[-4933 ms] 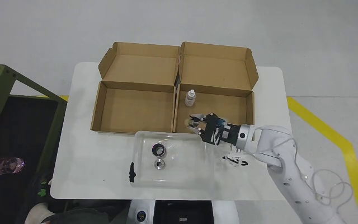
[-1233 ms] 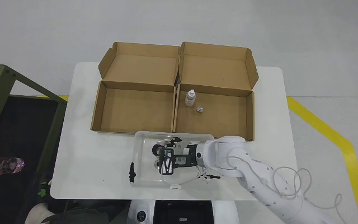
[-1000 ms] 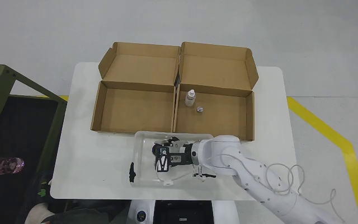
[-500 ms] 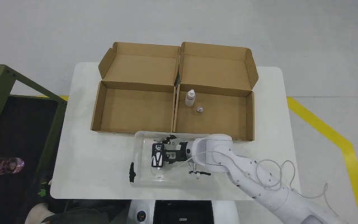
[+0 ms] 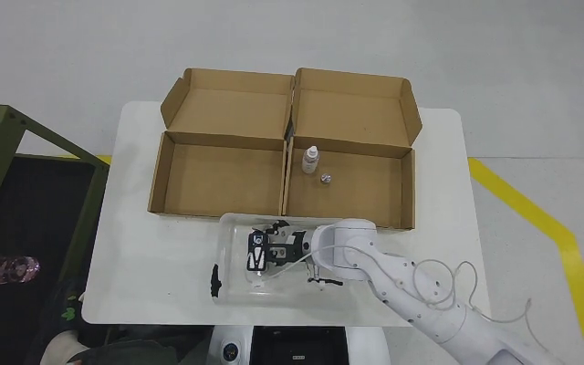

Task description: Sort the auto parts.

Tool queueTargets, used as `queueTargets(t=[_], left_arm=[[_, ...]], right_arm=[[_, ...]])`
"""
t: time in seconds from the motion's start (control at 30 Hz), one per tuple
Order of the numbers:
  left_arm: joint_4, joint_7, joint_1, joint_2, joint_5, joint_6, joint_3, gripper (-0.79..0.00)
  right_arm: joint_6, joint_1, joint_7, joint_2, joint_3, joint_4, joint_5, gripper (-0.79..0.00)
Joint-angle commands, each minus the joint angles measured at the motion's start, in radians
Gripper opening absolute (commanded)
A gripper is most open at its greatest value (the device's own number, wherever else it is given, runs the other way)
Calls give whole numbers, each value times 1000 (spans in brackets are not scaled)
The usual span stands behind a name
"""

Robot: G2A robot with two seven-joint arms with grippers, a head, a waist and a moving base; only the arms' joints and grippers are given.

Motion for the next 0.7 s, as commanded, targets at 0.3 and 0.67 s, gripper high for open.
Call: queueTargets(t=[0.3,0.67], left_arm=[[0,0,0,0,0,0,0,0],[0,0,0,0,0,0,0,0]], right_arm=[[4,20,3,-21,-17,53,9,-354],[-9,37,-10,-40,-29,93,25,-403]])
